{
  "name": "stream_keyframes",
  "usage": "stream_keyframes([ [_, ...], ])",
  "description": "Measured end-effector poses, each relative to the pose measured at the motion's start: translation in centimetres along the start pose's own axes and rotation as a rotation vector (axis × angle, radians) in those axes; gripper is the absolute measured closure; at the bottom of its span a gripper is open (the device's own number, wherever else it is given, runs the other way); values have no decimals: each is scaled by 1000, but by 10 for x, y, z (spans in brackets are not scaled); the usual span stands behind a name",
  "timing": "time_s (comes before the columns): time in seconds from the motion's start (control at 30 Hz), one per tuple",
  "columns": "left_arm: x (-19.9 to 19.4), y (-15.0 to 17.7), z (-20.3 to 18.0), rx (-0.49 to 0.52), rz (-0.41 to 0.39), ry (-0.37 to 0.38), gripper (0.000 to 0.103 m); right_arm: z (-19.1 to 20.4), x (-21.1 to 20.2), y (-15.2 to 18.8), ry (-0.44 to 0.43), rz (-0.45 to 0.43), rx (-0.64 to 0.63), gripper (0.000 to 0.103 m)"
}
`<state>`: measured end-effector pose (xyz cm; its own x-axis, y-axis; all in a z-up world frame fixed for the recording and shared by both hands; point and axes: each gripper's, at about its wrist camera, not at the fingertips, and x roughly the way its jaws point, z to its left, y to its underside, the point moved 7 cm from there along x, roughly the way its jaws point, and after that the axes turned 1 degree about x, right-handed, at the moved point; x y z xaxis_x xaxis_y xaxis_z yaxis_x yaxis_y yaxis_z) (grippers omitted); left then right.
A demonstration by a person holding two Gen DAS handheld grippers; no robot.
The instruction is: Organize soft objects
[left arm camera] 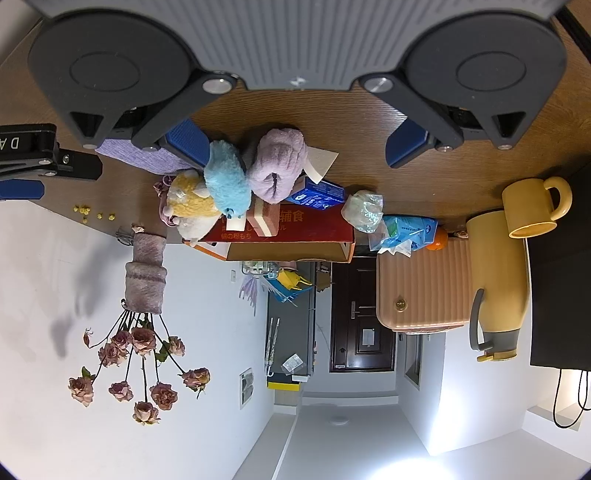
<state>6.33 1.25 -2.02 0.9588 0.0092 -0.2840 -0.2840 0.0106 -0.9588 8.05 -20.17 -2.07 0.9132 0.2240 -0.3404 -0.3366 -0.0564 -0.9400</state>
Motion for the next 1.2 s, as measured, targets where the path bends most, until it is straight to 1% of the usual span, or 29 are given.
stream_keyframes([
  [0.1, 0, 0, 0, -1, 0, 0, 0, 0, 1, 1, 1, 3, -3, 0],
  [0.37, 0, 1, 1, -3, 2, -2, 0, 1, 19, 3, 1, 46, -29, 0],
  [0.63, 7, 3, 7, -10, 15, -4, 0, 3, 44, 6, -14, 109, -65, 0],
  [1.2, 22, 8, 18, -23, 44, -49, 0, 17, 109, 11, -66, 267, -151, 2],
])
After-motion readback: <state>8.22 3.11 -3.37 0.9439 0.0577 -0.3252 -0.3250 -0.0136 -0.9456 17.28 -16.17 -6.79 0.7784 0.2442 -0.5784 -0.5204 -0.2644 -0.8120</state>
